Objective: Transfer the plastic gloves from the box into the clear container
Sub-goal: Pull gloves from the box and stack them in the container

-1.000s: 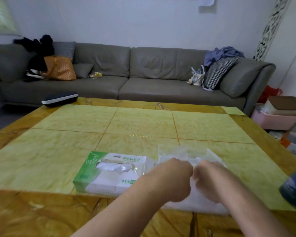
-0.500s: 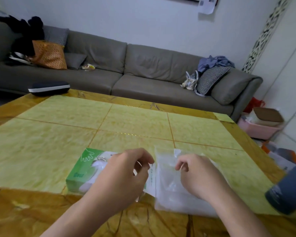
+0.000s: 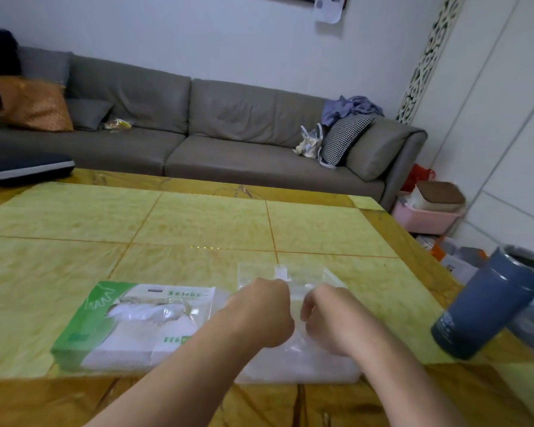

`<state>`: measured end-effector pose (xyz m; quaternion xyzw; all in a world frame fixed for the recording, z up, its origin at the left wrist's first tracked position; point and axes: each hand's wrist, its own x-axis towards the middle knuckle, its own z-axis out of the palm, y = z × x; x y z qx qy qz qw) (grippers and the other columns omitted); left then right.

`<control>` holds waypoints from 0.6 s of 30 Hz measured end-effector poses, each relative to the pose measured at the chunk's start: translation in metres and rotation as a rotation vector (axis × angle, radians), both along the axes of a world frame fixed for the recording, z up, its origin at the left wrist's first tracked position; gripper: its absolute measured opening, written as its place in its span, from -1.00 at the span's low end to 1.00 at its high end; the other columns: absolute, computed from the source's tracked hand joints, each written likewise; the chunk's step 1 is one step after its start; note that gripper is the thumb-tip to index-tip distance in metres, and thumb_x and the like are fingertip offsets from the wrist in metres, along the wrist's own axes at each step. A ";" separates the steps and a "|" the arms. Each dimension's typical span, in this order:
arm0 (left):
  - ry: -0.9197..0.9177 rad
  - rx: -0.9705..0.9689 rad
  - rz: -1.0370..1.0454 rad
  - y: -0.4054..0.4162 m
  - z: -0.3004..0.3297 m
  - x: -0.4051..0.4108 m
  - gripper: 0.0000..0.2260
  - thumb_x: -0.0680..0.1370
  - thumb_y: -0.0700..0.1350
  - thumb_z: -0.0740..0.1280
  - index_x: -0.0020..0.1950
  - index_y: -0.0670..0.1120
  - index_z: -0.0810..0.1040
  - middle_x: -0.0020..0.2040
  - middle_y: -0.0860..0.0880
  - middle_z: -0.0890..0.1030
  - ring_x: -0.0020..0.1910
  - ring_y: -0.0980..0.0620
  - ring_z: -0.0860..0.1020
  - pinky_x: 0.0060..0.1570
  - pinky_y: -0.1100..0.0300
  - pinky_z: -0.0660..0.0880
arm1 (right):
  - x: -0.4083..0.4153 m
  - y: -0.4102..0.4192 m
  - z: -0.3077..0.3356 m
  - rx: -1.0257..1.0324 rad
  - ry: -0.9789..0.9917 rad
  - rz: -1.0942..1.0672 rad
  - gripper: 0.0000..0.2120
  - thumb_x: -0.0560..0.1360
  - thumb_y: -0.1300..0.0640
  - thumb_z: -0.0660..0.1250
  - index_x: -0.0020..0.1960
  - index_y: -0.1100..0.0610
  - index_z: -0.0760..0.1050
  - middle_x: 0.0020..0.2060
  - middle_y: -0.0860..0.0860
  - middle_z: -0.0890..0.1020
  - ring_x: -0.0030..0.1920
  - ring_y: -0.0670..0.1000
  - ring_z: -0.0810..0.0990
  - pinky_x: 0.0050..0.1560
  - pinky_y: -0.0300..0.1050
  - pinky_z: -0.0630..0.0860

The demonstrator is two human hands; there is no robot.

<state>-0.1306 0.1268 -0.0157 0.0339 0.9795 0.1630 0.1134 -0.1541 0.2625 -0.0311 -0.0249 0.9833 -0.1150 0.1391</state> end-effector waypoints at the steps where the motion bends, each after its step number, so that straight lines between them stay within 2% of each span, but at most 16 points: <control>1: -0.034 -0.014 0.009 0.004 -0.003 -0.003 -0.88 0.60 -0.21 0.22 -0.12 -0.09 0.35 -0.20 -0.01 0.41 -0.31 0.02 0.42 -0.34 0.18 0.36 | -0.005 0.002 -0.004 0.050 -0.057 -0.025 -0.68 0.59 0.25 0.24 0.27 0.10 0.62 0.01 0.07 0.64 0.00 0.08 0.68 0.05 -0.04 0.65; 3: -0.106 -0.030 0.014 0.012 -0.009 -0.009 -0.86 0.56 -0.26 0.22 -0.16 -0.09 0.35 -0.23 -0.01 0.43 -0.31 0.03 0.45 -0.36 0.19 0.37 | -0.014 0.001 -0.011 0.136 -0.179 -0.046 -0.56 0.63 0.18 0.28 0.51 0.14 0.44 0.04 0.08 0.59 0.06 0.10 0.65 0.14 -0.06 0.58; 4: -0.144 -0.047 0.008 0.017 -0.012 -0.011 -0.89 0.57 -0.27 0.22 -0.14 -0.10 0.38 -0.23 -0.01 0.43 -0.26 0.01 0.48 -0.31 0.19 0.40 | -0.017 0.000 -0.013 0.165 -0.225 -0.047 -0.52 0.65 0.14 0.28 0.56 0.15 0.38 0.10 0.10 0.60 0.10 0.12 0.63 0.15 -0.07 0.55; 6: -0.206 -0.098 -0.023 0.023 -0.018 -0.015 -0.96 0.60 -0.23 0.23 -0.03 -0.12 0.44 -0.21 -0.01 0.44 -0.10 -0.04 0.53 -0.14 0.17 0.46 | -0.021 -0.002 -0.014 0.210 -0.279 -0.037 -0.59 0.66 0.10 0.29 0.48 0.19 0.47 0.25 0.13 0.61 0.20 0.13 0.63 0.11 -0.09 0.52; 9: -0.280 -0.124 -0.036 0.024 -0.023 -0.019 -0.87 0.62 -0.14 0.29 0.14 -0.15 0.53 -0.07 -0.06 0.54 0.07 -0.10 0.59 -0.05 0.11 0.47 | -0.017 0.001 -0.013 0.176 -0.241 -0.005 -0.75 0.64 0.16 0.29 0.27 0.19 0.59 0.14 0.14 0.65 0.10 0.14 0.65 -0.04 -0.08 0.49; 11: -0.299 -0.128 -0.036 0.022 -0.023 -0.020 -0.75 0.63 -0.09 0.32 0.27 -0.17 0.53 0.12 -0.11 0.60 0.17 -0.11 0.59 -0.03 0.12 0.45 | -0.013 0.003 -0.010 0.169 -0.247 0.027 -0.75 0.65 0.20 0.26 0.27 0.21 0.59 0.16 0.16 0.65 0.15 0.15 0.65 -0.01 -0.06 0.49; 13: -0.300 -0.115 -0.032 0.020 -0.020 -0.019 -0.71 0.64 -0.09 0.30 0.34 -0.16 0.48 0.25 -0.11 0.59 0.18 -0.10 0.57 -0.02 0.13 0.43 | -0.011 0.003 -0.007 0.181 -0.266 0.050 -0.74 0.66 0.21 0.24 0.30 0.22 0.58 0.15 0.16 0.65 0.11 0.15 0.64 -0.01 -0.05 0.47; 15: -0.292 -0.074 -0.021 0.018 -0.018 -0.017 -0.74 0.64 -0.14 0.27 0.33 -0.14 0.46 0.20 -0.09 0.59 0.06 -0.07 0.52 -0.06 0.15 0.41 | -0.009 0.002 -0.007 0.179 -0.254 0.068 -0.76 0.66 0.22 0.22 0.25 0.22 0.58 -0.02 0.13 0.62 -0.02 0.13 0.58 -0.07 -0.05 0.44; 18: -0.245 -0.015 -0.025 0.013 -0.011 -0.009 -0.80 0.64 -0.23 0.18 0.25 -0.15 0.46 -0.04 -0.05 0.49 -0.03 -0.05 0.46 -0.17 0.19 0.39 | -0.005 0.002 -0.009 0.186 -0.170 0.046 -0.87 0.64 0.23 0.23 0.07 0.17 0.56 -0.19 0.08 0.54 -0.18 0.09 0.54 -0.13 -0.07 0.44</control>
